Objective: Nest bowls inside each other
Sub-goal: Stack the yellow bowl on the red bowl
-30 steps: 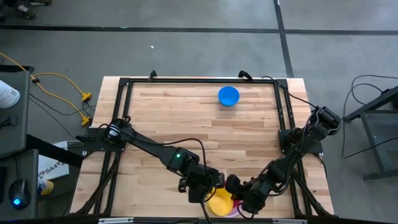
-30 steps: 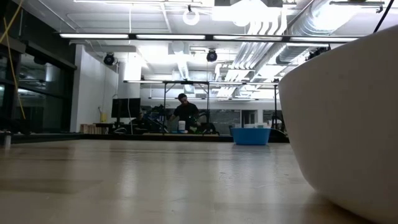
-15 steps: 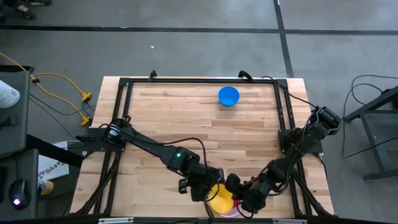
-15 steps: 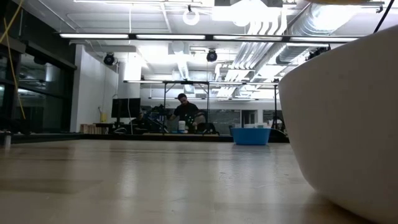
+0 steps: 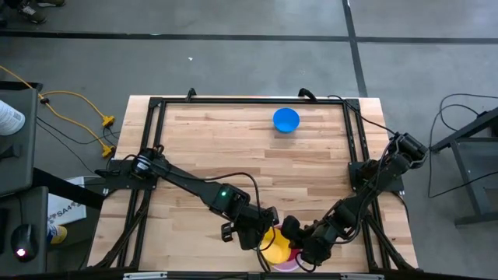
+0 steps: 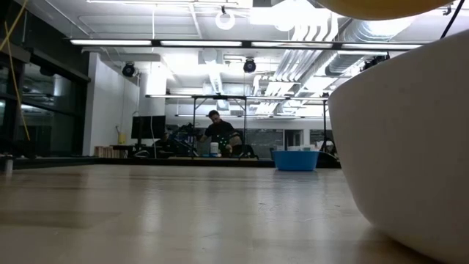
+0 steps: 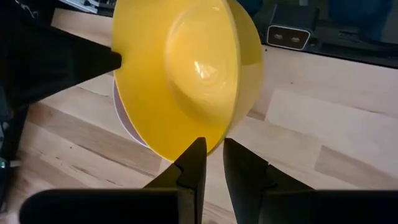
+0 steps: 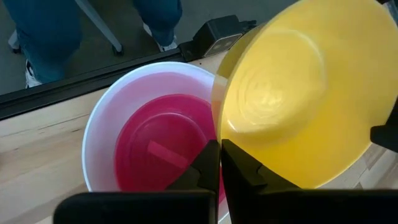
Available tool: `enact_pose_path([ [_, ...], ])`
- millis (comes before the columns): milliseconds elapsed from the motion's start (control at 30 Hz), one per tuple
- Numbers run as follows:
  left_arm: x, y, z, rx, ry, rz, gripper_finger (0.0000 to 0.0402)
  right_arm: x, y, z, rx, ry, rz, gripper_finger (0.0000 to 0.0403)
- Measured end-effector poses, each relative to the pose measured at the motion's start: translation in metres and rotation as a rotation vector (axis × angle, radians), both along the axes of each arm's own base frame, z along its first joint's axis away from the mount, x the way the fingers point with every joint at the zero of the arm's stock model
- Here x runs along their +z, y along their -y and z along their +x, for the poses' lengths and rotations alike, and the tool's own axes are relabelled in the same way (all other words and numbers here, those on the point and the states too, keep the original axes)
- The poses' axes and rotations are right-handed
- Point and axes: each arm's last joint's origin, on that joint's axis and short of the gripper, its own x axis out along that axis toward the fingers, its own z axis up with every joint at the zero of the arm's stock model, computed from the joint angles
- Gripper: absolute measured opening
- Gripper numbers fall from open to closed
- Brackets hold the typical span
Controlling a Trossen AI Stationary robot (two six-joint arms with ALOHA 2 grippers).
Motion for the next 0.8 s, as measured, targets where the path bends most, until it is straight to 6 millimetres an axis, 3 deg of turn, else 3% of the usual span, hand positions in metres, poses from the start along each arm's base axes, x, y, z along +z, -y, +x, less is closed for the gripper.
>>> enact_pose_path([
  [800, -0.004, -0.004, -0.0043, 0.162, -0.083, 0.012, 0.0052, -0.001, 0.0009, -0.0008, -0.011, -0.004, -0.019, 0.0002],
])
